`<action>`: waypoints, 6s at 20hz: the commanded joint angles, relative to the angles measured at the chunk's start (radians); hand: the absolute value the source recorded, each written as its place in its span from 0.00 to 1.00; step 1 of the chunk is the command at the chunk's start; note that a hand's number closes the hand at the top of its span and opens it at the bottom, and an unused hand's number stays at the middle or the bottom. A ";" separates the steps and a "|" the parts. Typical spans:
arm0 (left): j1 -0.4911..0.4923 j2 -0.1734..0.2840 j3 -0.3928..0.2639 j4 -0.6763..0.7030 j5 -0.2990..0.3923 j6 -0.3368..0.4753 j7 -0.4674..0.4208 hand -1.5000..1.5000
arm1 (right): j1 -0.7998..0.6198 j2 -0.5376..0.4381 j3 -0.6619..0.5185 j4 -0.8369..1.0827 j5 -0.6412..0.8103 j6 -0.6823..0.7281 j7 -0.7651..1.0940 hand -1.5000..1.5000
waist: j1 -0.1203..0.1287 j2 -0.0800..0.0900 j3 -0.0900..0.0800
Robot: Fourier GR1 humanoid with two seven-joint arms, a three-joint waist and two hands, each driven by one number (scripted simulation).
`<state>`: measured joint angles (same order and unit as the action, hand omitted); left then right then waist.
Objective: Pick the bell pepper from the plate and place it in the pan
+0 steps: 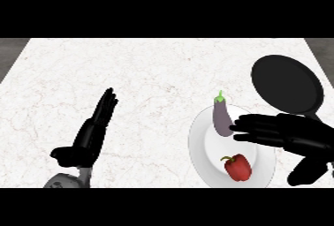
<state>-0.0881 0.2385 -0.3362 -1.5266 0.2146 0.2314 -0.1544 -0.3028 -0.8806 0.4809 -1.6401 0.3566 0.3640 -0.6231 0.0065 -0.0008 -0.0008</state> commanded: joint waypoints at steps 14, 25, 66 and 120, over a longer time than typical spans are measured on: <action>0.012 -0.045 0.079 -0.016 -0.044 -0.062 0.018 0.50 | 0.098 0.236 0.079 0.103 0.506 -0.087 0.062 0.00 | -0.005 0.001 0.001; 0.036 -0.113 0.093 -0.023 -0.118 -0.088 0.023 0.50 | 0.110 0.392 -0.015 0.098 0.574 0.025 0.054 0.00 | -0.005 0.001 0.001; 0.070 -0.141 0.165 -0.039 -0.167 -0.134 0.046 0.50 | 0.090 0.874 -0.427 0.087 0.819 -0.405 0.720 1.00 | -0.035 -0.011 -0.002; -0.004 -0.199 0.131 -0.036 -0.203 -0.183 0.062 0.50 | -0.549 0.394 -1.132 1.381 0.299 -0.714 0.229 0.00 | 0.065 0.035 0.010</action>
<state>-0.0839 0.0529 -0.1981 -1.5618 0.0178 0.0377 -0.1047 -0.8584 -0.5156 -0.5810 -0.2446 0.7317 -0.3130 -0.2881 0.0817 0.0367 0.0073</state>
